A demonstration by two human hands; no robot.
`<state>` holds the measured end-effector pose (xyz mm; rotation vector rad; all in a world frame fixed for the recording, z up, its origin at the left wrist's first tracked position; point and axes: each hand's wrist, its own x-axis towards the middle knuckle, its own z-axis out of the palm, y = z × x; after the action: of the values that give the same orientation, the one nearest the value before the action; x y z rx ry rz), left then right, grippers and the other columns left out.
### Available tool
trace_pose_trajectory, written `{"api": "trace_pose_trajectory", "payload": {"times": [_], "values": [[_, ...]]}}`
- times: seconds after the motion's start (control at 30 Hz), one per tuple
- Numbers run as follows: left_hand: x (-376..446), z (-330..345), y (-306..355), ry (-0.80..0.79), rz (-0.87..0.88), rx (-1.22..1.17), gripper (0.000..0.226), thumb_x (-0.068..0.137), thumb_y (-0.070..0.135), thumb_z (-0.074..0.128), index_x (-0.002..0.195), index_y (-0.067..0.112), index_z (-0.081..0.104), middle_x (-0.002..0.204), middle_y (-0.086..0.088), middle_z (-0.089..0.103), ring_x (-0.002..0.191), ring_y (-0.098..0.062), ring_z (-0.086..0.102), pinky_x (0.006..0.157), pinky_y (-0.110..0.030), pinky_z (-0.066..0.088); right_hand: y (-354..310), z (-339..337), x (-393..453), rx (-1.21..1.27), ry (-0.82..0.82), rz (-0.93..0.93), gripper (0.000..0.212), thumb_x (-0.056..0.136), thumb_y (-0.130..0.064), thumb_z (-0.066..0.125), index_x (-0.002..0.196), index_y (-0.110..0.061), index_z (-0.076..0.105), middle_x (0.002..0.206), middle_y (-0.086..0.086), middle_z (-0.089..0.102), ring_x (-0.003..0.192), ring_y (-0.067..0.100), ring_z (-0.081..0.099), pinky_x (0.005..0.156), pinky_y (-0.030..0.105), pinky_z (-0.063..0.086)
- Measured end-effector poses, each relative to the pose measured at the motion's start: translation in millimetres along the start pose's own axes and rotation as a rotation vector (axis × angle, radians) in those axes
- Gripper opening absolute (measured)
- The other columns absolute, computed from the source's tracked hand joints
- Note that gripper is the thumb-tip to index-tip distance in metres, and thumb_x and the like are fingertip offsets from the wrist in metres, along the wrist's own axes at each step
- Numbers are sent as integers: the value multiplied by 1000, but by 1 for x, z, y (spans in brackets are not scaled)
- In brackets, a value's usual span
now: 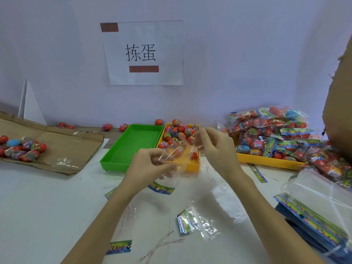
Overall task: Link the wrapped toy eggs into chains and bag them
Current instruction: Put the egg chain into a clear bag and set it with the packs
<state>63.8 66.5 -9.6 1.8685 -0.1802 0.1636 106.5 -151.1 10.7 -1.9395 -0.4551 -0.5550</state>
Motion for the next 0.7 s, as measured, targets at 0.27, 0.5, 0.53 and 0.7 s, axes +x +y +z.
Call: {"api": "trace_pose_trajectory", "payload": {"times": [0.27, 0.5, 0.53, 0.7], "values": [[2, -4, -5, 113, -30, -16, 11, 82, 13, 88, 90, 11, 81, 75, -10, 79, 75, -32, 79, 71, -37, 63, 35, 16, -16, -660, -388, 49, 39, 109, -39, 41, 129, -22, 70, 150, -4, 54, 148, 21, 32, 121, 39, 26], [2, -5, -6, 128, -28, 35, 10, 81, 14, 88, 88, 14, 81, 69, -4, 78, 74, -27, 78, 74, -34, 59, 26, 19, -15, -409, -195, -3, 23, 101, -29, 62, 124, -32, 62, 123, -10, 65, 121, 22, 50, 106, 36, 38], [2, -5, -5, 124, -29, 29, 9, 82, 14, 88, 88, 15, 81, 71, -4, 78, 75, -29, 79, 76, -35, 59, 24, 20, -14, -345, -158, 4, 24, 99, -27, 66, 121, -33, 59, 118, -14, 65, 117, 21, 53, 105, 43, 42], [2, -4, -6, 118, -22, 56, 13, 79, 21, 90, 87, 18, 81, 72, -5, 78, 74, -33, 78, 74, -41, 62, 21, 24, -15, -185, -30, -12, 31, 98, -29, 69, 114, -45, 48, 104, -27, 62, 97, 20, 66, 90, 54, 55]]}}
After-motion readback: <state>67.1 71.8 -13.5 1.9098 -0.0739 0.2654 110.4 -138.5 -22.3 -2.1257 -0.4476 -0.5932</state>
